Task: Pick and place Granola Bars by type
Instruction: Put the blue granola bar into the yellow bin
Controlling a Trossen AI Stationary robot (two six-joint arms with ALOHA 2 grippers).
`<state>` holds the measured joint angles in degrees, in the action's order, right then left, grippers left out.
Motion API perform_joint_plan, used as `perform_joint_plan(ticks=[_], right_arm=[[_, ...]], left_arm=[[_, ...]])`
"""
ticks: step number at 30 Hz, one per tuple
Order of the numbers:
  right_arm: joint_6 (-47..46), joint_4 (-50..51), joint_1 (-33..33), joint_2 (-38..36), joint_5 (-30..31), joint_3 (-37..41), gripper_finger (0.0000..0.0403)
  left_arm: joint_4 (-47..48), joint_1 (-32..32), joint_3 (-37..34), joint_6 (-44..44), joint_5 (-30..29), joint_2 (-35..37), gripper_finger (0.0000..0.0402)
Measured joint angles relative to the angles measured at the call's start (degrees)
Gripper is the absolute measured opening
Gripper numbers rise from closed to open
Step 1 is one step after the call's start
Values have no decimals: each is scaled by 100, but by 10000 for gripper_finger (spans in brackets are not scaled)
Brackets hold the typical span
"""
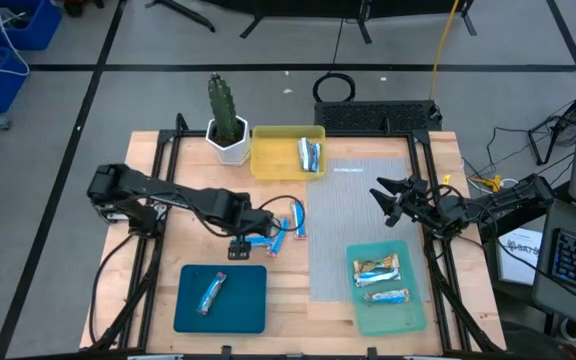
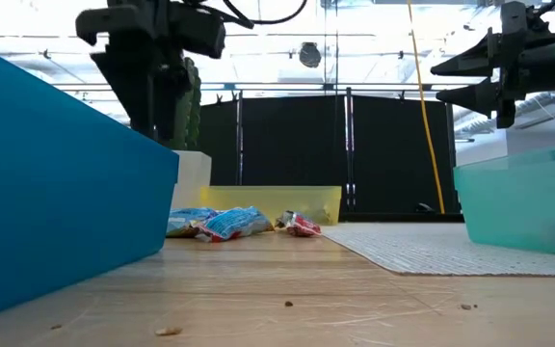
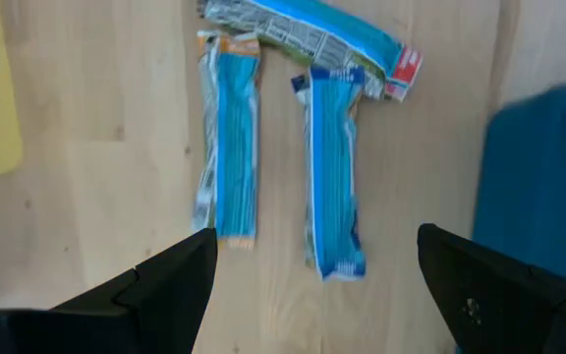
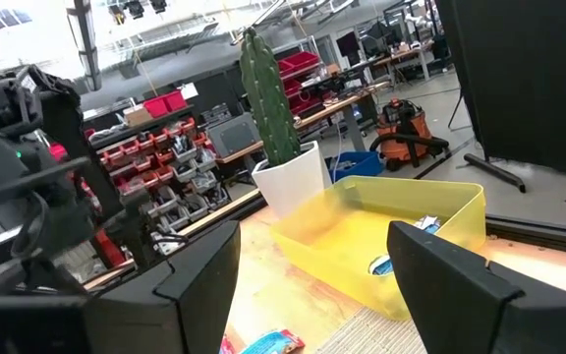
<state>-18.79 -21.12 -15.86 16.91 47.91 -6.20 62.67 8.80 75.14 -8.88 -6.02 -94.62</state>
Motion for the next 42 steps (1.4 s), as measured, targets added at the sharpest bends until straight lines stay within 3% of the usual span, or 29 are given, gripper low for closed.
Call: perform_joint_plan(ticks=[19,42], right_arm=[[0,0,2,2,0,2,251],[0,0,1,2,0,2,251]], left_arm=[[-857,26,-129,170,44,-932,351],[-2279,-34,-1250,-171,321,-937,351]])
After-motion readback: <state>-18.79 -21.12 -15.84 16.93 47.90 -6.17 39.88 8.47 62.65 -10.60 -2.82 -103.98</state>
